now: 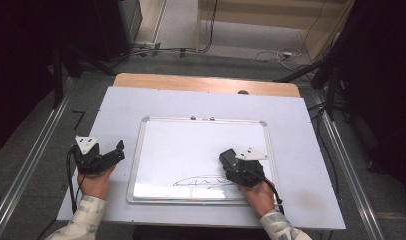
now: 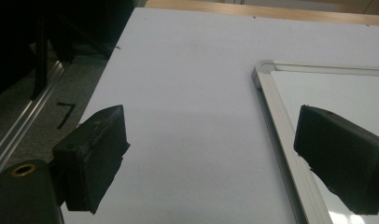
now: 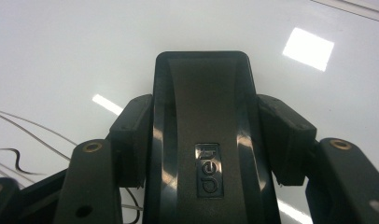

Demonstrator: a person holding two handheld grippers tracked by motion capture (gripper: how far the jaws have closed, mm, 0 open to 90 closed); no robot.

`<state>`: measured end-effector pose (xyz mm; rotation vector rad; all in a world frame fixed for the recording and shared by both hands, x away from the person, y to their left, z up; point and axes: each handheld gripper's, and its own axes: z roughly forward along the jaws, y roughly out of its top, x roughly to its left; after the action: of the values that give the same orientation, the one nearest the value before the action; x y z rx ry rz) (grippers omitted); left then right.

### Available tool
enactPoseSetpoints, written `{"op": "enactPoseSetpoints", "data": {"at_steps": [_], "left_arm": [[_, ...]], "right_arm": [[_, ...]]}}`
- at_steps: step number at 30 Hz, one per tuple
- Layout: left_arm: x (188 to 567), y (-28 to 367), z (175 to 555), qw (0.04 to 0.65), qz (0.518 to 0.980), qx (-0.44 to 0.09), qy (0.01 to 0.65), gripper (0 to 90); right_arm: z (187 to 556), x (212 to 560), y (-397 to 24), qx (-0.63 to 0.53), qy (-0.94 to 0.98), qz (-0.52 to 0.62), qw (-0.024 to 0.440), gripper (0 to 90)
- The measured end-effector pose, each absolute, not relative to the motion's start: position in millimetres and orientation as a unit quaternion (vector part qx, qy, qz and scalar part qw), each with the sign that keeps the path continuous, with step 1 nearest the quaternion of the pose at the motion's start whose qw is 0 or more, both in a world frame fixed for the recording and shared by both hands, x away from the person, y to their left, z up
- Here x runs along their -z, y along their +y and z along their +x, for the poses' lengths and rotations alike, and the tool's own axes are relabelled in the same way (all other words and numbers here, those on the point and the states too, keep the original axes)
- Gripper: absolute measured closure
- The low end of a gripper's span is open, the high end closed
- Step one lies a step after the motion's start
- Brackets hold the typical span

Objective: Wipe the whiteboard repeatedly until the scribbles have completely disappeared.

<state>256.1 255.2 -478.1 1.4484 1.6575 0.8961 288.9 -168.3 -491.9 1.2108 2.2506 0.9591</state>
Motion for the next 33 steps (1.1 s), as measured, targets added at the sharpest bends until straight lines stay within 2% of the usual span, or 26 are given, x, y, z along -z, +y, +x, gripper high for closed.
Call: {"op": "enactPoseSetpoints", "data": {"at_steps": [33], "left_arm": [[478.6,254.1,257.9,0.371,0.568,-0.348,0.647,10.1]], "right_arm": [[282.1,492.5,-133.6,-0.348,0.818,0.414,0.196,39.2]]}}
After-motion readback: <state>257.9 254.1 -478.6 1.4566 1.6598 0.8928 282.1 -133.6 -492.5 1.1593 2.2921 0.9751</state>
